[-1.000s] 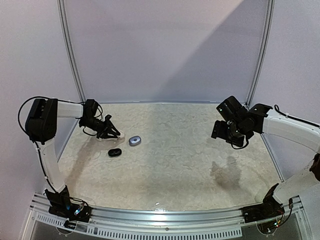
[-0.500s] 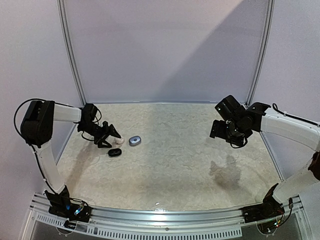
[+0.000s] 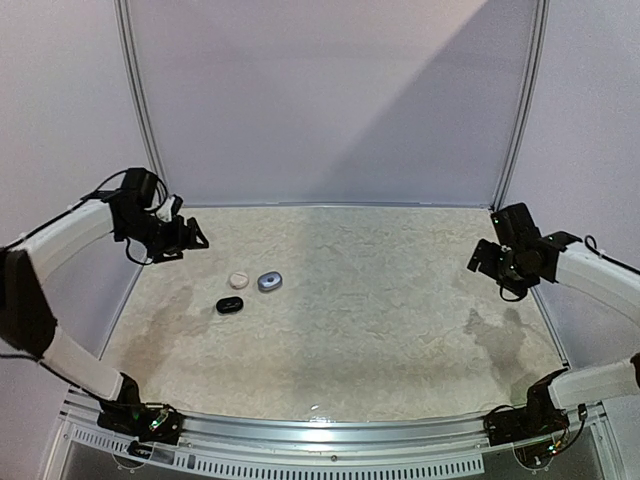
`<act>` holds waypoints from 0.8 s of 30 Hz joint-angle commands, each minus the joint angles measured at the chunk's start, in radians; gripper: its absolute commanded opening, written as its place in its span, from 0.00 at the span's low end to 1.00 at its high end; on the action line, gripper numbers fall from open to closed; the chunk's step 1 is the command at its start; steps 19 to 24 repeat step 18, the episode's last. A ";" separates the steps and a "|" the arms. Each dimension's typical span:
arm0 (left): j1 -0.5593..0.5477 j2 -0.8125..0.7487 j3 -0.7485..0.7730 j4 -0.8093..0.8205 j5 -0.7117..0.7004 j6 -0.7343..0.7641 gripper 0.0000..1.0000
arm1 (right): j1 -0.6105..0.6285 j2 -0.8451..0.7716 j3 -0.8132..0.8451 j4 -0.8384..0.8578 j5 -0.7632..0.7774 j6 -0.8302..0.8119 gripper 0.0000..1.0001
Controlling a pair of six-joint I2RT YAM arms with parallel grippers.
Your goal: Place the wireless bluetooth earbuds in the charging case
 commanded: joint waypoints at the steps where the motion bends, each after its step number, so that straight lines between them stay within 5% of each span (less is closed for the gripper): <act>1: 0.010 -0.281 -0.144 0.031 -0.193 0.283 0.88 | -0.034 -0.176 -0.181 0.247 0.182 -0.073 0.99; 6: 0.012 -0.698 -0.474 0.263 -0.289 0.311 0.99 | -0.034 -0.364 -0.356 0.365 0.379 -0.057 0.99; 12: 0.080 -0.797 -0.621 0.279 -0.402 0.346 0.99 | -0.034 -0.449 -0.426 0.351 0.417 -0.044 0.99; 24: 0.157 -0.807 -0.713 0.399 -0.368 0.307 0.99 | -0.034 -0.452 -0.400 0.320 0.428 -0.030 0.99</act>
